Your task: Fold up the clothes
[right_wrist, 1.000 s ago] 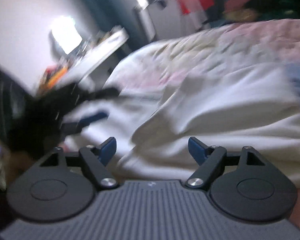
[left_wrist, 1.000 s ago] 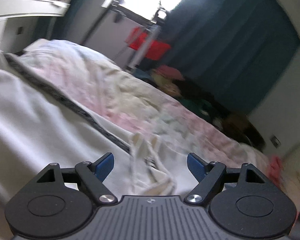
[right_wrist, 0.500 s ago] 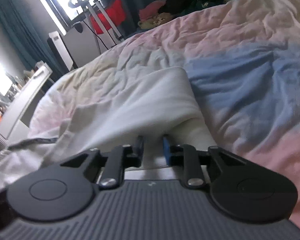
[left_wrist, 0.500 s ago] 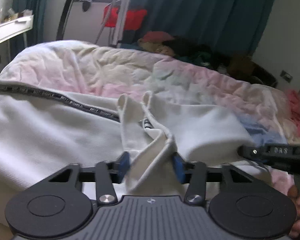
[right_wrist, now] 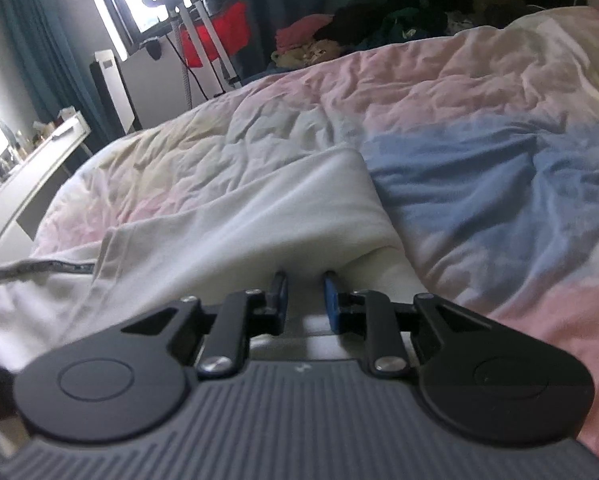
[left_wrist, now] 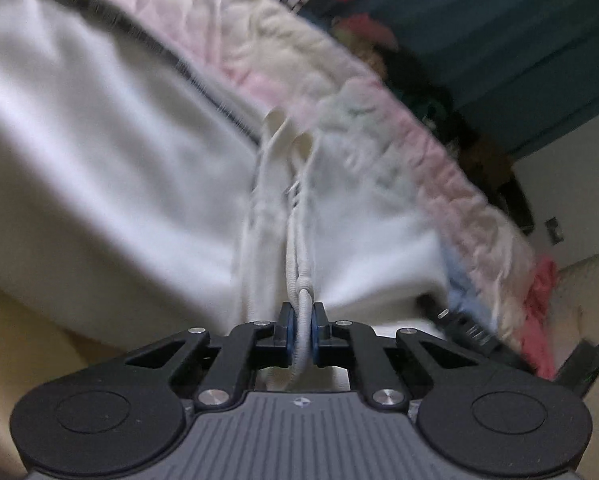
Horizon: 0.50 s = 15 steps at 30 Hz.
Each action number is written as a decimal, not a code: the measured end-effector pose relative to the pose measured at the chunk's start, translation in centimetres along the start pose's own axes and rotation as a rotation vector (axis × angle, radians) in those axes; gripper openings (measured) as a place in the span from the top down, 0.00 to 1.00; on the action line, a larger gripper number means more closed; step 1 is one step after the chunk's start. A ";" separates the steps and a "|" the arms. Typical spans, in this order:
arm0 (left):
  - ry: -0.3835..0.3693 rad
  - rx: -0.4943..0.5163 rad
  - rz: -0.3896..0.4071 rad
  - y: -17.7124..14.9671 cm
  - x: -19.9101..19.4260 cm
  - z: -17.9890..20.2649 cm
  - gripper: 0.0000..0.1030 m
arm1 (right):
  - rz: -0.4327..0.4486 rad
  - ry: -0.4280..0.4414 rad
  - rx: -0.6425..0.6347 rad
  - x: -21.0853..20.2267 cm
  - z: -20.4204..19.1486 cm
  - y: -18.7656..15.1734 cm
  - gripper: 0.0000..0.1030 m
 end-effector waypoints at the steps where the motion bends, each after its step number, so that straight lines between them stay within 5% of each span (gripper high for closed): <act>1: -0.019 -0.016 -0.010 0.0 0.2 -0.4 0.87 | -0.004 -0.003 -0.002 0.1 0.0 0.0 0.77; 3: -0.046 -0.021 -0.004 1.0 -0.2 -0.3 0.79 | -0.005 -0.008 -0.001 0.1 0.1 0.0 0.77; 6: -0.027 0.048 0.084 3.5 -1.2 0.8 0.51 | -0.008 -0.001 0.023 -0.1 0.4 0.4 0.77; 9: -0.006 0.158 0.136 6.4 -0.3 2.6 0.48 | -0.001 0.010 0.051 -0.4 0.6 0.7 0.76; 15: 0.047 0.236 0.093 9.7 5.7 3.9 0.53 | 0.003 0.021 0.078 -0.2 0.6 0.8 0.76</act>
Point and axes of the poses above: each gripper's, at about its wrist camera, not at the fingertips, and x roughly the way its jaws point, z to its right, y to its top, the point moved 5 cm from there along x, roughly the way its jaws point, and after that the axes turned 1 degree about -y, right-handed, at the moved point
